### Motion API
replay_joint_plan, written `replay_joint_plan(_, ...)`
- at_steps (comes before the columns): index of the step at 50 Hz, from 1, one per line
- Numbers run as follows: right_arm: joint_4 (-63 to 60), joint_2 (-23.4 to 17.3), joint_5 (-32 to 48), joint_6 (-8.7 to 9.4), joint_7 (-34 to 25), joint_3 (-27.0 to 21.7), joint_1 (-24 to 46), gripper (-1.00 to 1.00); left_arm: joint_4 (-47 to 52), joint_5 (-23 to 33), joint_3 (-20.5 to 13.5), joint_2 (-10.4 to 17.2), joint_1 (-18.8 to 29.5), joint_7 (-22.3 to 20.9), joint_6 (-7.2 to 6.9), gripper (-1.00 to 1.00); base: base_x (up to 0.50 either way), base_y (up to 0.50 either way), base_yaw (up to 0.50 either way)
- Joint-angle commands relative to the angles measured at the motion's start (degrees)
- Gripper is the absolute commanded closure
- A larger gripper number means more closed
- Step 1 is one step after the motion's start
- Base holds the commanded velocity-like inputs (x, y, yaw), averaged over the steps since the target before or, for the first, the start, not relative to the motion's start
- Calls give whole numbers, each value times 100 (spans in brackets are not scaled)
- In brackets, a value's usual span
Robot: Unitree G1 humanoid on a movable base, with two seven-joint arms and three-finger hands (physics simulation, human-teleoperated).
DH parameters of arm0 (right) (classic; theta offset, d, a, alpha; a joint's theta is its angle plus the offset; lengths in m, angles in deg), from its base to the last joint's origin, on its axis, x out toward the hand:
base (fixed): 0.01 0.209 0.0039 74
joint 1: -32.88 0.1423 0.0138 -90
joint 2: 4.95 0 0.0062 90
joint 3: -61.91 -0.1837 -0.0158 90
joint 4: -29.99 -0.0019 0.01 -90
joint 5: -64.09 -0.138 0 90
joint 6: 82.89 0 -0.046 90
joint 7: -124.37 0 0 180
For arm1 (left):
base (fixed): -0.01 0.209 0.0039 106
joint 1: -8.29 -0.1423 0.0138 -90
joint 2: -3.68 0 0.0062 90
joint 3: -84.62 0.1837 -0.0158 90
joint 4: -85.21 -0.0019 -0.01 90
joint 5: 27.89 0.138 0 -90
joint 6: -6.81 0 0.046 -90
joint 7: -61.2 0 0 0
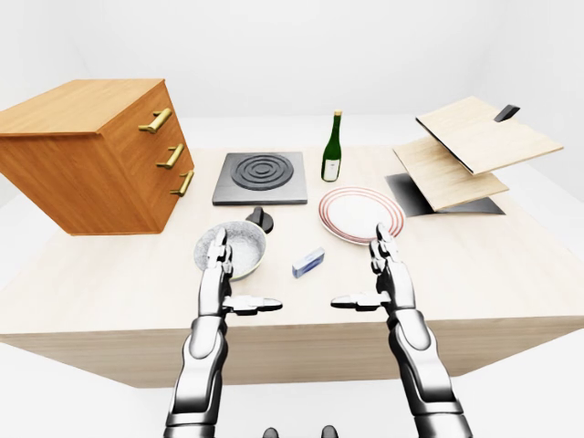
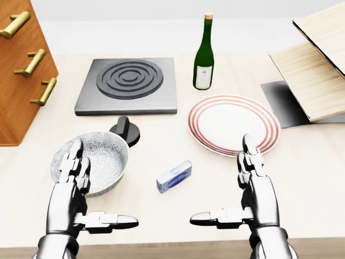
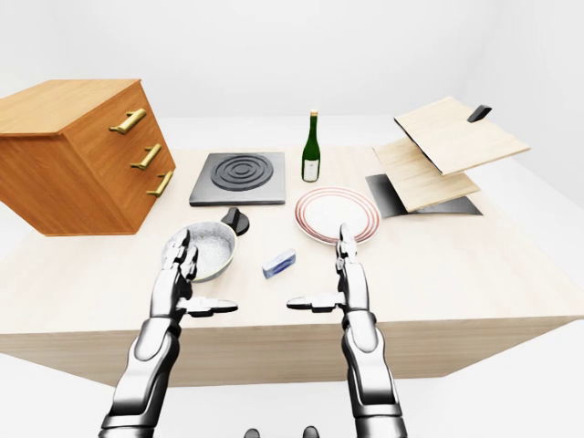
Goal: Pick up the akita bowl and put it on the plate.
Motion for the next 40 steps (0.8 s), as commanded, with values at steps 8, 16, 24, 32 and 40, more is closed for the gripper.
replay_joint_plan(8, -1507, -123, -418, 507, -145, -249, 343, -100, 1780, 256, -146, 189, -54, -136, -515, -100, 0, 0, 0)
replay_joint_plan(16, -3678, -273, -1290, 507, 156, -439, 862, -100, 4193, 366, -572, 227, 179, -322, -515, -100, 0, 0, 0)
replay_joint_plan(24, -3680, -184, -1160, 507, -20, -345, 470, -100, 4021, 240, -637, 210, 94, -313, -515, -100, 0, 0, 0)
replay_joint_plan(32, -3736, -194, -1497, 507, -193, -381, 342, -100, 4066, 187, -654, 213, 63, -305, -515, -100, 25, 0, 0)
replay_joint_plan(40, -3682, -158, -1440, 507, -224, -316, 323, -100, 4091, 135, -690, 213, 26, -305, -515, -100, 50, 0, 0)
